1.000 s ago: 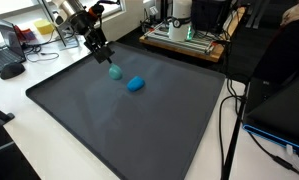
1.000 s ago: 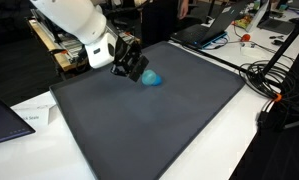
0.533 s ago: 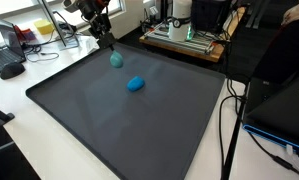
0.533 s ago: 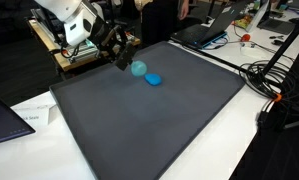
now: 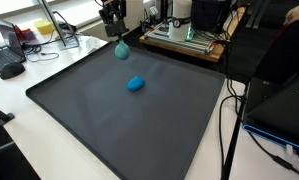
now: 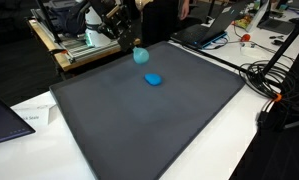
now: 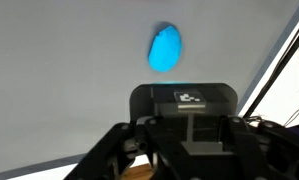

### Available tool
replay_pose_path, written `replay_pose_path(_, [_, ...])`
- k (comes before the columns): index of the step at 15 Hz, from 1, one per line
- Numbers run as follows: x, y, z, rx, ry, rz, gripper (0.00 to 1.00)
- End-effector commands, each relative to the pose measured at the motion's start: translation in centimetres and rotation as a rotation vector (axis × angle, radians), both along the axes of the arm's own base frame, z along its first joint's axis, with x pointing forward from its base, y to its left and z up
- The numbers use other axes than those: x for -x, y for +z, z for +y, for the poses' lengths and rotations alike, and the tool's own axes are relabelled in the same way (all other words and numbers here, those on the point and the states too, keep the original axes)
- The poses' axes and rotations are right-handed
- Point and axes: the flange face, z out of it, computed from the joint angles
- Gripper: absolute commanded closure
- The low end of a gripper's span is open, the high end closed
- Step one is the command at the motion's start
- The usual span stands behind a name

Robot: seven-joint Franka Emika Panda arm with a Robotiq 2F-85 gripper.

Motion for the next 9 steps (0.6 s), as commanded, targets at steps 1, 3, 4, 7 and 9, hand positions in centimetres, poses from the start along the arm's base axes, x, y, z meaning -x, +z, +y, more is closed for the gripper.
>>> replay_pose_path(1, [3.8,1.8,4.3,0.063,0.000,-0.100,0.78])
replay_pose_path(3, [4.8,2.2,6.6,0.112,0.000,-0.129,0.78])
replay_pose_path(4, [5.3,2.3,7.7,0.131,0.003,-0.136,0.78])
replay_pose_path(7, [3.8,3.1,10.8,0.226,0.001,-0.136,0.78])
replay_pose_path(9, [3.7,3.3,13.6,0.310,0.004,-0.144,0.78])
